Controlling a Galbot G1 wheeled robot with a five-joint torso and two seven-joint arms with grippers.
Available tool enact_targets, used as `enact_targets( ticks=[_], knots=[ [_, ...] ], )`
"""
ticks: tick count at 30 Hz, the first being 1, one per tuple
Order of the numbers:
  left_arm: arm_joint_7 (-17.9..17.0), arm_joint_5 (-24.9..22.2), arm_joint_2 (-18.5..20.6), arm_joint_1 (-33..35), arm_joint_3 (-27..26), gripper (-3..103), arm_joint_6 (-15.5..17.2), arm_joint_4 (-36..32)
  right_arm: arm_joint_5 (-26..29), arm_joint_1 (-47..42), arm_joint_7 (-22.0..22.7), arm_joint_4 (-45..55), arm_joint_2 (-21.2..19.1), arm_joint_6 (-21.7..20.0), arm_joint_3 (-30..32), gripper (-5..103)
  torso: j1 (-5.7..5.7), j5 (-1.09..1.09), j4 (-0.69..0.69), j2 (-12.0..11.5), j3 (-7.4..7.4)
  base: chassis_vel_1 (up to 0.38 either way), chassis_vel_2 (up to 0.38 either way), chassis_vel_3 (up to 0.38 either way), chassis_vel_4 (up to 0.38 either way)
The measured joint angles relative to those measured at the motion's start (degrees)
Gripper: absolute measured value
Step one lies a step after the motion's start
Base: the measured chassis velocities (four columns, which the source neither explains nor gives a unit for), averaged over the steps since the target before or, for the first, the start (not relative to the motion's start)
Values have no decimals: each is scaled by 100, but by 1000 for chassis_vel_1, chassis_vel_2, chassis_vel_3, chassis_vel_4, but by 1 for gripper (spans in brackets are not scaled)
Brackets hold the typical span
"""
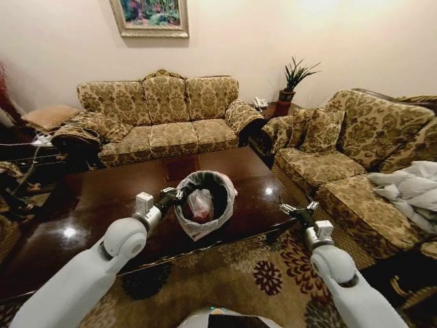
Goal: Move to the front of the table and place the trash on the table into the trash bin.
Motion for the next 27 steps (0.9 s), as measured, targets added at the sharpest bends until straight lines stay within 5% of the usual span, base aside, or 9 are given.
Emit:
enact_targets(
  ticks=[27],
  knots=[
    [113,111,-16,449,-342,3,-78,-234,-5,-119,26,122,72,203,9,100,9,3,-2,-3,4,-147,94,144,-90]
  ],
)
